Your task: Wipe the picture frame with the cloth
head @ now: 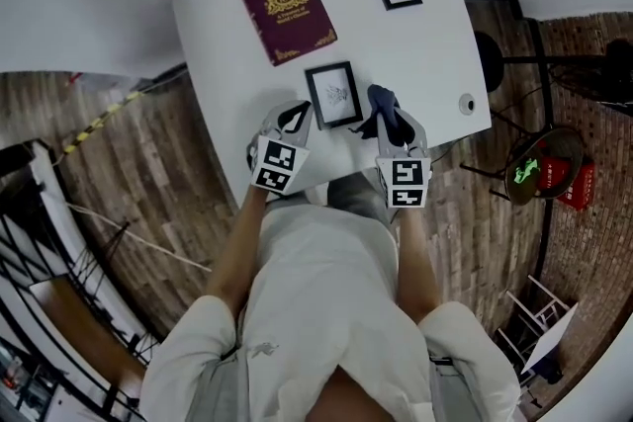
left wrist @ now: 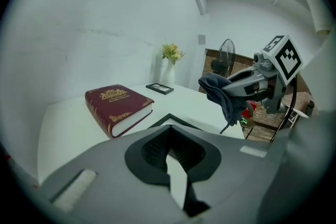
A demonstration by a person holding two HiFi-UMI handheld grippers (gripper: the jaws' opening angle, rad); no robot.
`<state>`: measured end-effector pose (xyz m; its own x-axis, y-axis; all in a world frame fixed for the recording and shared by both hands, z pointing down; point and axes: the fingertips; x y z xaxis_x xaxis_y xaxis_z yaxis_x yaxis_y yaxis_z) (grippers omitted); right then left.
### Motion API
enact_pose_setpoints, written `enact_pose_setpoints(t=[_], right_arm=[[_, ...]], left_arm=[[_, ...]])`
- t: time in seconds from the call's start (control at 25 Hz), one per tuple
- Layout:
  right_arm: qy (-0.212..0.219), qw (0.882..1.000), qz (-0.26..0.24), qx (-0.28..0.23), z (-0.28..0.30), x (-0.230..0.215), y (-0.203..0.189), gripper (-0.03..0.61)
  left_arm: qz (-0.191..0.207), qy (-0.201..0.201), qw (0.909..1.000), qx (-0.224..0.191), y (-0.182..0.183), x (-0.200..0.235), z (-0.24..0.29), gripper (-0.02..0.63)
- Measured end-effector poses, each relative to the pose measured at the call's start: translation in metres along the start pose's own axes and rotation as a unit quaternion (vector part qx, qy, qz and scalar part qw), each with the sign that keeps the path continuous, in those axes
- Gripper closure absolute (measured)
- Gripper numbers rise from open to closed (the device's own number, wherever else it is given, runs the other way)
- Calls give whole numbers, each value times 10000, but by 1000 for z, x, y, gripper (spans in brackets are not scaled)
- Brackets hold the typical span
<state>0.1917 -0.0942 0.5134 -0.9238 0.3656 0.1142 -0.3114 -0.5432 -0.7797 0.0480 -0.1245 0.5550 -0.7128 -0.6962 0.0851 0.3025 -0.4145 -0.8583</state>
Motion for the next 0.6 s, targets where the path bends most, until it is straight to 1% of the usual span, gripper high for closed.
enact_pose_setpoints(t=[0.16, 0.28, 0.44, 0.6], right_arm=[[47, 9984, -238, -516, -19, 6, 39, 508], [149, 9970, -308, -694, -29, 12, 56, 508], [362, 9955, -361, -799, -34, 16, 65, 508], [602, 9929, -393, -952, -32, 12, 73, 508]], left_arm=[[81, 76, 9995, -298, 24, -2, -20, 594], [142, 152, 9989, -423, 37, -5, -31, 594], [90, 345, 9979, -534, 52, -5, -45, 594], [52, 611, 9966, -555, 64, -6, -53, 594]])
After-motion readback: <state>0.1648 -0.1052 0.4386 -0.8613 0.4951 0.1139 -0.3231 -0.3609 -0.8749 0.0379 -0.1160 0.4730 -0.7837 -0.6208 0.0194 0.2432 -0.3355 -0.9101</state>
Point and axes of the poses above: the fingertips, and each gripper's own axes: z forward along the fingers, x to its left, y out of its top, and after that the axes turned 4 degrees about y, right-handed
